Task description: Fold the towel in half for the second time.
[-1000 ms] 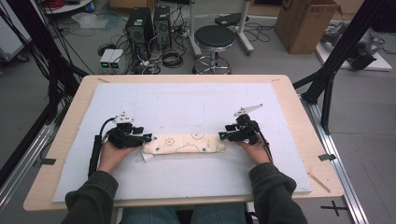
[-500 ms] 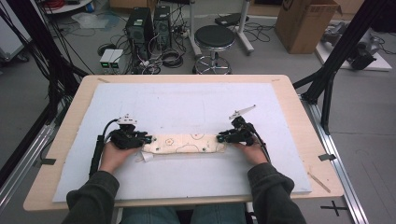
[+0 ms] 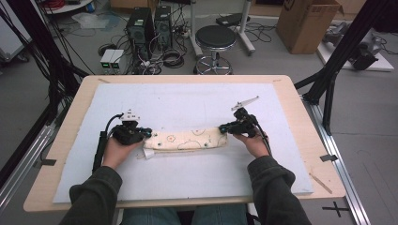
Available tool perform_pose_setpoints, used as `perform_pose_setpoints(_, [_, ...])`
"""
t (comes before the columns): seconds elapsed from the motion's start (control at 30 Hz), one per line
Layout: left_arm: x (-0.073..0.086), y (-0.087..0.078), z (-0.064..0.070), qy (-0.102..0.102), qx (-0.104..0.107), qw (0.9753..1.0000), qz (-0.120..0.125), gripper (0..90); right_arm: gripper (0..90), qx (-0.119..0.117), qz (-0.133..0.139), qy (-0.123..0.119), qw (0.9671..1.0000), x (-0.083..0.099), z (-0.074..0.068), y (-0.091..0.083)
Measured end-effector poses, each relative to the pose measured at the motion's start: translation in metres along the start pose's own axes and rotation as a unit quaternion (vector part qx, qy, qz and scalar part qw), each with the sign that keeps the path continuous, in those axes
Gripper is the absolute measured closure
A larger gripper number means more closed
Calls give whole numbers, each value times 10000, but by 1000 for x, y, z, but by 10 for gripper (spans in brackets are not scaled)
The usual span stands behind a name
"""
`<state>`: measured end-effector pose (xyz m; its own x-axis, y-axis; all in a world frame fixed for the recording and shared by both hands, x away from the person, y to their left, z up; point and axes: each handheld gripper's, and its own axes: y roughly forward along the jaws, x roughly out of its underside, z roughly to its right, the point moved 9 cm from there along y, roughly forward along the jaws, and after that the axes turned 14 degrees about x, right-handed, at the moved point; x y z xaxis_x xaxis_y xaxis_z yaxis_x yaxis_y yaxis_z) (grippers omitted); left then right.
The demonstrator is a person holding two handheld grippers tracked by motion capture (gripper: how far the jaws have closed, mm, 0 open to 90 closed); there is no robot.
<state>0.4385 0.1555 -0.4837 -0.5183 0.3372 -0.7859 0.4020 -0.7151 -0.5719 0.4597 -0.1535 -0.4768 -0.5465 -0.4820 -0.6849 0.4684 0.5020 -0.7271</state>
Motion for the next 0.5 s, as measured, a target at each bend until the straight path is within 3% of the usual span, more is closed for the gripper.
perform_pose_setpoints(0.1, [-3,4,-5,-106,-31,9999,35,849,815,99,12,78,9999,0,8,4])
perform_pose_setpoints(0.3, [-19,14,-9,-105,-228,9993,260,849,815,416,15,256,9988,1,24,12])
perform_pose_setpoints(0.5, [-16,24,-16,-282,-283,9988,282,811,809,533,-17,384,9978,4,31,19])
